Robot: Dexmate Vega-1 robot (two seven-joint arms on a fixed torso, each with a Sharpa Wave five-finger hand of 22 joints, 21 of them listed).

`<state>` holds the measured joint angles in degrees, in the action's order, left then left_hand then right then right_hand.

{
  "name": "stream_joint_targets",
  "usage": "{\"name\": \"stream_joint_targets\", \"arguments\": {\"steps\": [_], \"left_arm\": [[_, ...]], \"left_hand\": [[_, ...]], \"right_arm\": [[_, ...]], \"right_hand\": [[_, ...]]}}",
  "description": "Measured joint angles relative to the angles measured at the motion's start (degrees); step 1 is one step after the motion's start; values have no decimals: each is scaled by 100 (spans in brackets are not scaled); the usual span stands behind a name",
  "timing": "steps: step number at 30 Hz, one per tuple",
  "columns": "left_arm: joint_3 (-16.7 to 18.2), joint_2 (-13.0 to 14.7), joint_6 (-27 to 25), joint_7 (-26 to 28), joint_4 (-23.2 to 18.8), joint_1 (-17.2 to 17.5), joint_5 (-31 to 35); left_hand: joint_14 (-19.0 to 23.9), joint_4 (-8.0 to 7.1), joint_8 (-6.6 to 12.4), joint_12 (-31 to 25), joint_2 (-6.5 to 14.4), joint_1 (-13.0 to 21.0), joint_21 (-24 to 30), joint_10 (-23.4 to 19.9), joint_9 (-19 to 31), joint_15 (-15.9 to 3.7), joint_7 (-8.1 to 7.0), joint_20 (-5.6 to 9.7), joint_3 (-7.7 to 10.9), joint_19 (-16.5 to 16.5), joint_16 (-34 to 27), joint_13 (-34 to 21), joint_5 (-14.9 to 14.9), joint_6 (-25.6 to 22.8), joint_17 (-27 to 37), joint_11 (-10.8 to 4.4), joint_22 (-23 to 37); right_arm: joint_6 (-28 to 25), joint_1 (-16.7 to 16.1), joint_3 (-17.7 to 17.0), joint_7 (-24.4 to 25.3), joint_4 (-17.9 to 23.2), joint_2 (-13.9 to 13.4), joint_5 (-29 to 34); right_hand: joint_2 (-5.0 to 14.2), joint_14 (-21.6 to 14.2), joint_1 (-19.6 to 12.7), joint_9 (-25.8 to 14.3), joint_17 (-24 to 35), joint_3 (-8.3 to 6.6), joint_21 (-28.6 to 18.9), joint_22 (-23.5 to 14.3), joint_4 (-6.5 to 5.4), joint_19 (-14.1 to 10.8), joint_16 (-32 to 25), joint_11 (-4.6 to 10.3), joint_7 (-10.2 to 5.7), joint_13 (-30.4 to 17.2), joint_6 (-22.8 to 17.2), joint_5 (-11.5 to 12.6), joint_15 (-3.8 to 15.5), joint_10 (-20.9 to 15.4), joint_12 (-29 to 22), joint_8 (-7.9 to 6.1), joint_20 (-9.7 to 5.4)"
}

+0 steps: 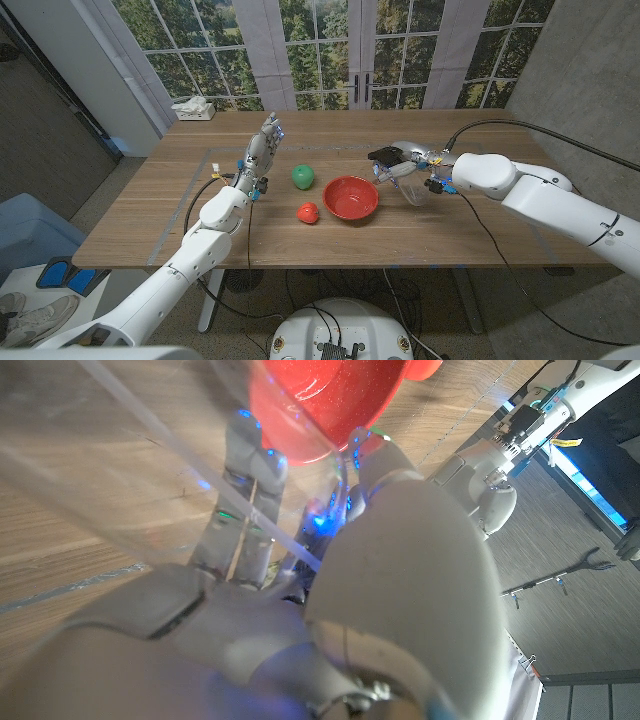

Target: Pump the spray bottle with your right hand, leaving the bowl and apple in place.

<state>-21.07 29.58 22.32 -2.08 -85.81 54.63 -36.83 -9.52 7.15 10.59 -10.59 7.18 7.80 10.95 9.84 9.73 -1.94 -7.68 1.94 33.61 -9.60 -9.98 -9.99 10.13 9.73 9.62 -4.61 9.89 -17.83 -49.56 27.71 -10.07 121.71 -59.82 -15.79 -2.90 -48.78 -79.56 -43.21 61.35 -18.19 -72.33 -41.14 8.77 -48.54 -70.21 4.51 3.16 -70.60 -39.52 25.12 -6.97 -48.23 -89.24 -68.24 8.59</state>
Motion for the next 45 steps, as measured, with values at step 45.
{"name": "stream_joint_targets", "arguments": {"steps": [45], "left_arm": [[-6,-35,62,-23,41,2,-20]], "left_hand": [[0,70,0,0,-16,15,0,0,0,0,0,0,-25,0,0,0,0,0,0,0,0]], "right_arm": [[127,201,77,-377,-174,49,-80]], "right_hand": [[-55,-233,405,-2767,2,-1544,333,-996,39,-489,-100,-575,520,12,-972,1665,-233,-572,57,-2100,103]]}}
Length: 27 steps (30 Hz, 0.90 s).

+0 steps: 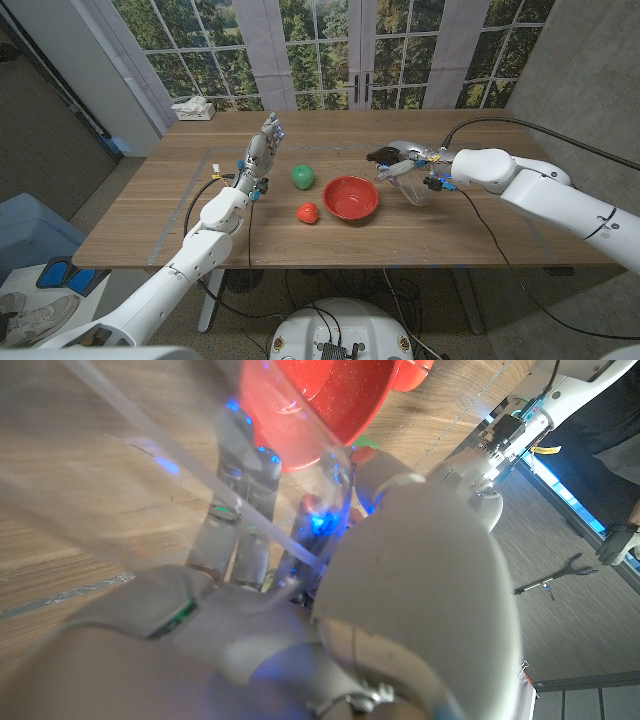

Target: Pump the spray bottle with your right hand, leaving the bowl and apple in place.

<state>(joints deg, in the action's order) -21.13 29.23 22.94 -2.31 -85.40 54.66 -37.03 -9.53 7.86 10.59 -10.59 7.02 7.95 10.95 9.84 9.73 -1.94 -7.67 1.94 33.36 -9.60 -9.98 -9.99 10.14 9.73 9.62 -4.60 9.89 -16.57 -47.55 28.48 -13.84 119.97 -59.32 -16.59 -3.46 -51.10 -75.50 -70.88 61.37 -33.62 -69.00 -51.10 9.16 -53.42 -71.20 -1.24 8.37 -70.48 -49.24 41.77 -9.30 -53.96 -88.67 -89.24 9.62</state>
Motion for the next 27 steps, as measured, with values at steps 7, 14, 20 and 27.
{"name": "stream_joint_targets", "arguments": {"steps": [7,14,20,27], "left_arm": [[0,-4,0,-6,16,-12,0],[-13,-6,0,-11,25,-38,7],[-21,-6,-18,-10,25,-48,17],[-28,-13,-32,0,24,-59,29]], "left_hand": [[0,0,0,0,31,30,0,0,0,0,0,0,0,0,0,0,0,0,0,0,0],[0,0,0,0,31,30,0,0,0,0,0,0,0,0,0,0,0,0,0,0,0],[0,-1,23,0,31,30,0,0,0,0,28,0,0,0,0,0,0,-76,0,0,0],[0,-1,23,0,31,30,0,0,0,0,21,0,0,0,0,0,0,-84,0,0,0]], "right_arm": [[71,-26,-40,18,-61,15,-88],[189,-100,-95,103,-147,45,-154],[226,-150,-127,177,-170,53,-175],[280,-189,-157,220,-179,48,-184]], "right_hand": [[38,0,113,-12,7,228,78,-249,-59,-1,-34,0,-39,0,45,-135,0,0,0,0,-1],[8,22,188,13,7,569,138,-422,-8,-39,-114,296,-458,-2,621,-521,22,295,-27,7,-165],[8,46,185,1552,51,1023,157,-430,8,2,-117,601,-527,2,1667,-1151,46,370,-93,1391,-206],[-20,95,-1,2812,118,1085,167,-429,25,43,-117,670,-315,2,1758,-1489,94,422,-119,2461,-247]]}}
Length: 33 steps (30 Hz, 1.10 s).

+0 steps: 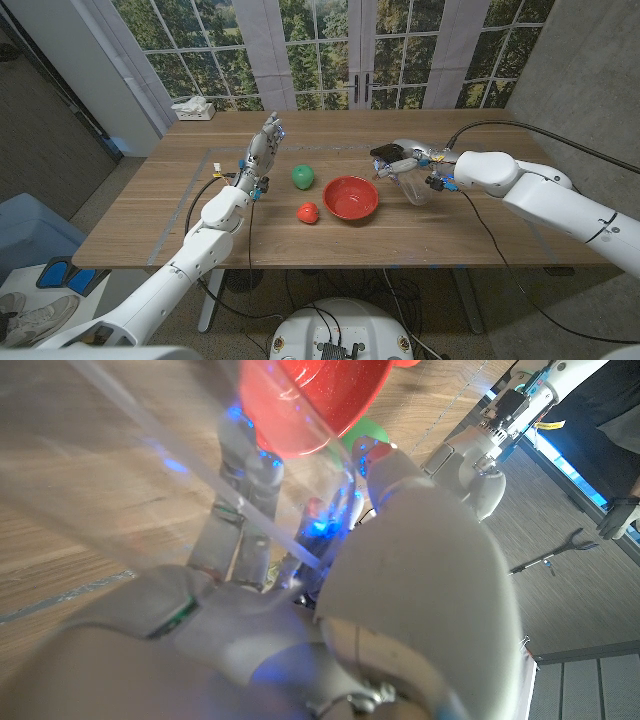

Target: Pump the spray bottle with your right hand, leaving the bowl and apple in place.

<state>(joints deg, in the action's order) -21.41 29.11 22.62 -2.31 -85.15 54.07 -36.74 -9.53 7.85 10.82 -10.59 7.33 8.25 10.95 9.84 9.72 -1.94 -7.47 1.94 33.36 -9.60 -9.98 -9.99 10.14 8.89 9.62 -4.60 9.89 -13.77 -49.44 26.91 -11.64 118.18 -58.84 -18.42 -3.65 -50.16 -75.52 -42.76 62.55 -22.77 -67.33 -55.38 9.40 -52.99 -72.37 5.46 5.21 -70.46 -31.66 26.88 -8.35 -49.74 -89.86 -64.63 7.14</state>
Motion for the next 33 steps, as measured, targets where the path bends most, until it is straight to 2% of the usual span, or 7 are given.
{"name": "stream_joint_targets", "arguments": {"steps": [7,10,13,22,24,28,33], "left_arm": [[-6,-13,-2,9,0,-13,8],[-9,-18,-5,12,0,-19,10],[-15,-25,-9,14,4,-29,13],[-20,-29,-28,24,6,-42,22],[-23,-30,-37,32,7,-54,26],[-25,-30,-55,51,0,-57,35],[-26,-24,-67,74,-32,-67,52]], "left_hand": [[0,0,0,0,0,0,0,0,0,0,0,0,0,0,0,0,0,0,0,0,0],[0,0,0,0,0,0,0,0,0,0,0,0,0,0,0,0,0,0,0,0,0],[0,0,0,0,0,0,0,0,0,0,0,0,0,0,0,0,0,0,0,0,0],[0,24,0,0,0,0,0,0,0,0,0,0,-24,0,0,0,0,1,0,0,0],[0,24,0,0,0,0,0,0,0,0,0,0,-24,0,0,0,0,1,0,0,0],[0,24,0,0,0,0,0,0,0,0,0,0,-24,0,0,0,0,1,0,0,0],[0,23,0,0,0,0,0,0,0,0,0,0,-24,0,0,0,0,1,0,0,0]], "right_arm": [[83,-50,-40,42,-31,-7,-10],[126,-82,-63,65,-52,-7,-14],[255,-135,-102,152,-92,12,-15],[547,-343,-251,298,-349,179,-54],[979,-427,-303,484,-482,281,-79],[1312,-539,-381,609,-703,456,-85],[1995,-642,-449,856,-1004,705,-71]], "right_hand": [[-44,0,-45,587,1,0,4,63,0,0,0,-1,-63,0,-169,-76,0,-1,0,549,0],[-44,0,-44,752,1,5,-19,98,-5,0,0,-1,-105,0,-213,-93,0,-1,0,705,0],[-39,19,-50,902,3,24,-19,179,-24,0,0,-1,-44,0,-379,-122,19,-1,-1,849,0],[-39,40,-50,1229,4,48,21,361,-48,20,0,10,-52,0,-552,-170,40,10,-2,1174,-20],[-39,40,-50,1303,4,66,22,368,-29,20,0,11,-62,0,-562,-174,40,11,-3,1244,-20],[-39,40,-50,1432,5,72,13,402,-23,20,0,11,-81,0,-645,-175,40,11,-3,1372,-20],[-39,60,-50,1536,5,72,13,516,-23,20,0,11,-61,0,-726,-210,60,11,-3,1461,-20]]}}
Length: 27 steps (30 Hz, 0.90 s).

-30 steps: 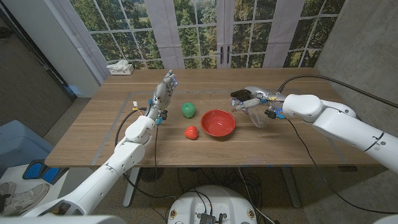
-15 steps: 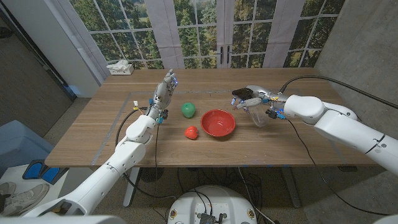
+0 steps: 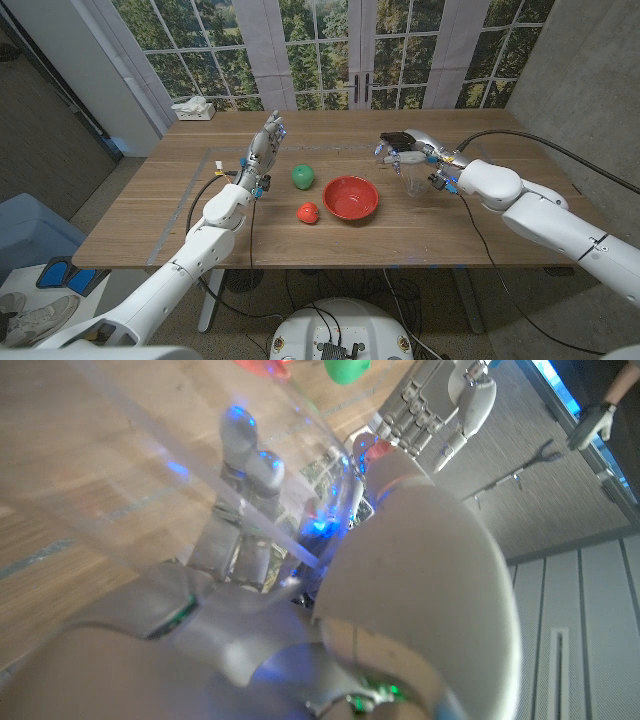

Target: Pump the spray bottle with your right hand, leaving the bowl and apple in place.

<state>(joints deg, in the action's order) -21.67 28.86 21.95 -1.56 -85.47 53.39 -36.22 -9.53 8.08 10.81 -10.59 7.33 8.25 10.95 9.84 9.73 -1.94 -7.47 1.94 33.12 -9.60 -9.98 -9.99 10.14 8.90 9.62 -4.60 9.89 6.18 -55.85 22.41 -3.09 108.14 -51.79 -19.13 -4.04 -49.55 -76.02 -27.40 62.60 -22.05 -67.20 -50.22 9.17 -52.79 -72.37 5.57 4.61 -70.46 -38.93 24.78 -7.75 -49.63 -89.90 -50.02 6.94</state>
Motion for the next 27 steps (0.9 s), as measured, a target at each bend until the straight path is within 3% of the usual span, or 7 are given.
{"name": "stream_joint_targets", "arguments": {"steps": [8,9,27], "left_arm": [[-2,5,-25,46,-41,-1,25],[-2,5,-27,53,-44,-2,30],[22,37,-56,209,-202,105,81]], "left_hand": [[0,0,0,0,0,0,0,0,0,0,0,0,0,0,0,0,0,0,0,0,0],[0,0,0,0,0,0,0,0,0,0,0,0,0,0,0,0,0,0,0,0,0],[0,-1,0,0,0,0,0,0,0,0,-21,0,1,0,0,0,0,-21,0,0,0]], "right_arm": [[622,-33,-57,220,-487,400,58],[655,-30,-59,229,-557,459,60],[1620,369,59,556,-1694,1385,176]], "right_hand": [[14,21,14,155,60,24,68,250,-24,6,0,3,-11,-1,-113,-22,21,3,0,150,-34],[31,21,30,162,86,23,90,275,-24,-70,-1,20,-11,-1,-113,-22,21,21,0,155,-155],[32,61,32,323,95,46,22,528,0,-31,-7,21,-52,-1,-194,-64,61,21,5,357,-195]]}}
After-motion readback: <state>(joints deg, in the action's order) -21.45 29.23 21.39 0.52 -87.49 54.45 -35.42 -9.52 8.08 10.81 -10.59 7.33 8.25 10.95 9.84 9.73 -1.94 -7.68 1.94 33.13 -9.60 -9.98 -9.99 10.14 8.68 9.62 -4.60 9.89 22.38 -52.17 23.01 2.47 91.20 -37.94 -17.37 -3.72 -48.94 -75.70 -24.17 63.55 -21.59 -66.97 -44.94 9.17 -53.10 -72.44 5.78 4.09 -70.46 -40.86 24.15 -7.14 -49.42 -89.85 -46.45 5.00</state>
